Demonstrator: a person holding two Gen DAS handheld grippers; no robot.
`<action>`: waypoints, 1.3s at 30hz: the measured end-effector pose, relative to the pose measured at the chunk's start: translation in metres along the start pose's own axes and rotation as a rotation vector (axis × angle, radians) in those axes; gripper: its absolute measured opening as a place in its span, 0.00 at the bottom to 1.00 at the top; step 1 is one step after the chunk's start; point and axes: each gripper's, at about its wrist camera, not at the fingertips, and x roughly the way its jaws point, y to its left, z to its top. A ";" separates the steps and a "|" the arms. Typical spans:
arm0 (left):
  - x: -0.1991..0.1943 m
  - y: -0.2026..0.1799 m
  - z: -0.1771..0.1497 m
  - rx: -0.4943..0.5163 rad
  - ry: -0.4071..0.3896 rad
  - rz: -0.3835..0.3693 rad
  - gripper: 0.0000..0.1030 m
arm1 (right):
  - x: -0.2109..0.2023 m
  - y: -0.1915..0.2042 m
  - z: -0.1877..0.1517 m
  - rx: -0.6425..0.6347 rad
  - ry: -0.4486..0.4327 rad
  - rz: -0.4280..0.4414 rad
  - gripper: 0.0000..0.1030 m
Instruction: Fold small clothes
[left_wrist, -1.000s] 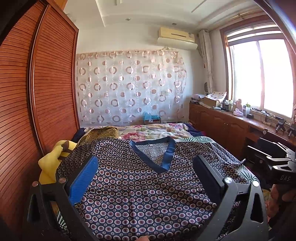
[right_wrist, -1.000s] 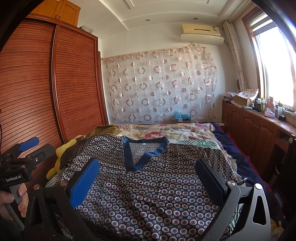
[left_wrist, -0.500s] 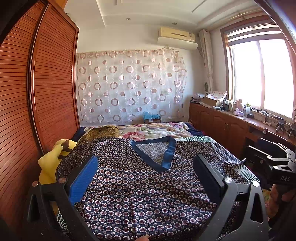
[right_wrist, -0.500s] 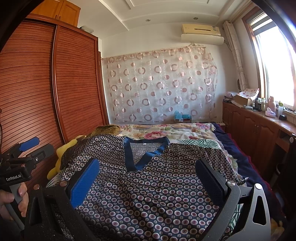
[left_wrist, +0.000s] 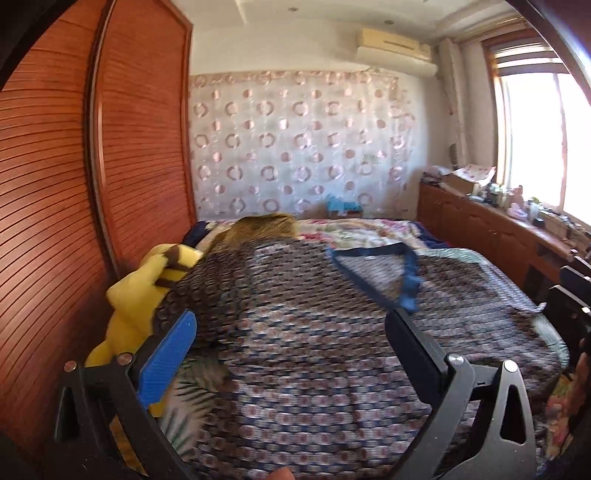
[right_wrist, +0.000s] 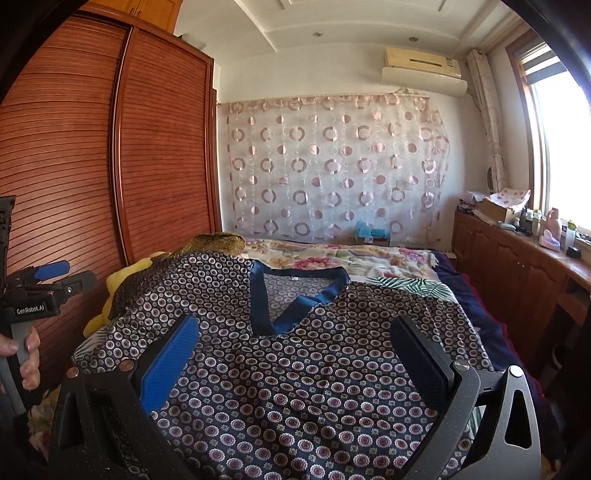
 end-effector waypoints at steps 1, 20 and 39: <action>0.005 0.007 -0.002 -0.002 0.004 0.014 0.99 | 0.004 0.000 0.000 -0.003 0.001 0.001 1.00; 0.130 0.118 -0.029 -0.046 0.266 0.045 0.87 | 0.086 0.010 -0.006 -0.022 0.134 0.158 0.97; 0.195 0.192 -0.070 -0.377 0.514 -0.120 0.80 | 0.103 0.014 -0.001 -0.077 0.231 0.159 0.97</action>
